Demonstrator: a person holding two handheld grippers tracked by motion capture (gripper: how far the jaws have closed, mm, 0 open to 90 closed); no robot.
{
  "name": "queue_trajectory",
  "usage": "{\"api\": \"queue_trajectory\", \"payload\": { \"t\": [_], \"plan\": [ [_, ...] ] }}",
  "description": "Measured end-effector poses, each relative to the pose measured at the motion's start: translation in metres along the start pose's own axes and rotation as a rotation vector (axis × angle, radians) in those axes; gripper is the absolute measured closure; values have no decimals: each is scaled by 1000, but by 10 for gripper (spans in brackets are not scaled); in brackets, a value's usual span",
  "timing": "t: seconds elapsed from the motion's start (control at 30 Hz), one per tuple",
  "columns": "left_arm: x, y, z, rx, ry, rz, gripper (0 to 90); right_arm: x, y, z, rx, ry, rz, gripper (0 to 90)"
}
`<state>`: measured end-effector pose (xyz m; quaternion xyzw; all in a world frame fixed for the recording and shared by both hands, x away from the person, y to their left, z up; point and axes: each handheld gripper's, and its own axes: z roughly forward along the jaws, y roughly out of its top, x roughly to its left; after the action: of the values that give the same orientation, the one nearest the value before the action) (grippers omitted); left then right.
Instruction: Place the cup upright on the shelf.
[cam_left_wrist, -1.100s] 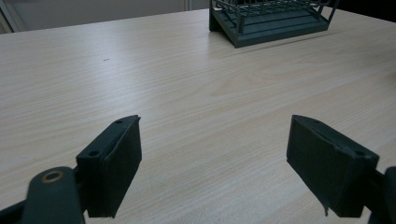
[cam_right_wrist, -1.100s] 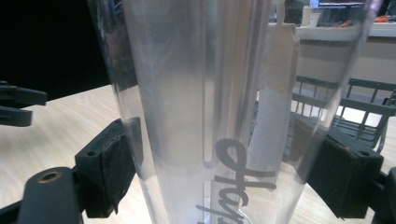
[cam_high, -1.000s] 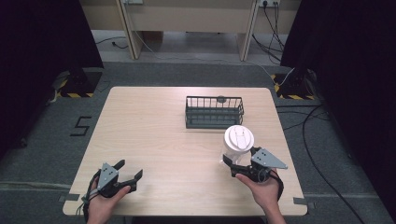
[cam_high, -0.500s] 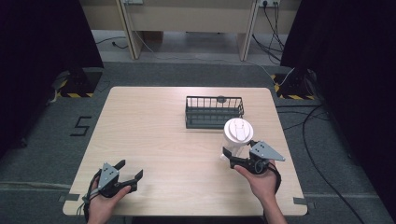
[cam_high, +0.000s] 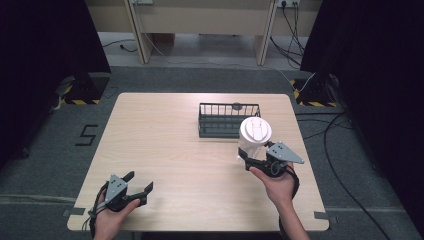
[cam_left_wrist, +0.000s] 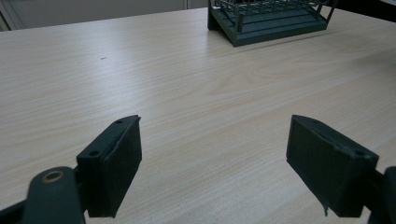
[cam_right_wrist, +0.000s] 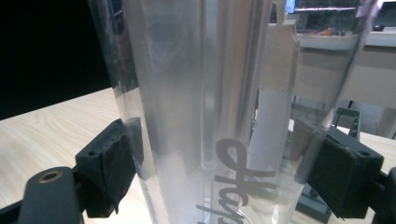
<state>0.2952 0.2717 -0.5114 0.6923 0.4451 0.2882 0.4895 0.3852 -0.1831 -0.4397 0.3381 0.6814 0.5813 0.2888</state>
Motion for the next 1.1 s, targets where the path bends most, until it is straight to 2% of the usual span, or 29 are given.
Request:
{"api": "queue_trajectory", "payload": {
  "t": [1.1],
  "plan": [
    [0, 0, -1, -4, -2, -2, 180, -17, 28, 31, -5, -66, -6, 179]
  ]
}}
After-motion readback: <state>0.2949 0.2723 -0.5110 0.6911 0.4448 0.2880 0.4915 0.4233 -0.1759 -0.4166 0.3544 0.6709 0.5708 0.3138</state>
